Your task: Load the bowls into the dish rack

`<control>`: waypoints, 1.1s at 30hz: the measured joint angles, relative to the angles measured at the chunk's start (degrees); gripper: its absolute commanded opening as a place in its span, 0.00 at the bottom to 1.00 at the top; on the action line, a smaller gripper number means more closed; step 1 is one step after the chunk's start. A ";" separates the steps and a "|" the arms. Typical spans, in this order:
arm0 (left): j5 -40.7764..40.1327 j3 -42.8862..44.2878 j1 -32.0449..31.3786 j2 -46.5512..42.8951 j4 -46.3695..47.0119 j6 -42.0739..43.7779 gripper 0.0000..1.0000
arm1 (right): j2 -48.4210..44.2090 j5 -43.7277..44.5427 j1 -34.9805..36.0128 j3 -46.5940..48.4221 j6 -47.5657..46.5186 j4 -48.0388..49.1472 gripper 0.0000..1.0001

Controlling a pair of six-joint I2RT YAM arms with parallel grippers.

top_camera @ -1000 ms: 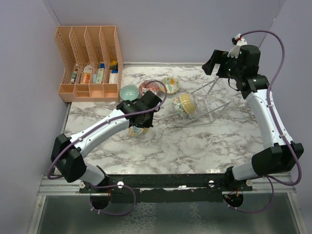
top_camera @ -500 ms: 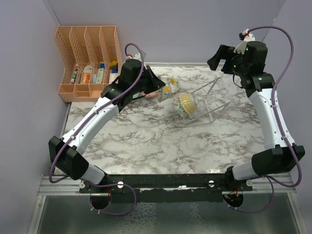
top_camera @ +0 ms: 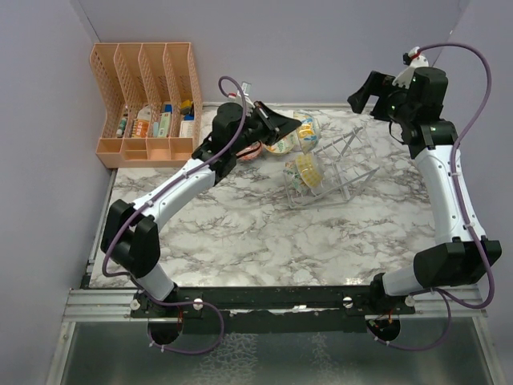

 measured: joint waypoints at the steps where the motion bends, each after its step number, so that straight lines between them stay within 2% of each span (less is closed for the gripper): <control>1: -0.09 -0.92 -0.22 0.35 2.45 -1.46 0.00 | 0.00 -0.22 -0.02 -0.35 0.02 0.04 0.99; 11: -3.04 -7.08 -3.98 7.39 19.17 -12.72 0.00 | 0.00 -1.03 -0.35 -1.51 0.04 0.22 0.99; 23: -8.09 -11.39 -5.81 10.99 27.93 -19.61 0.00 | 0.00 -1.03 -0.39 -2.32 0.07 0.28 0.99; 33: -9.62 -14.58 -6.93 12.98 31.71 -22.18 0.00 | 0.00 -1.07 -0.39 -2.49 0.07 0.28 0.99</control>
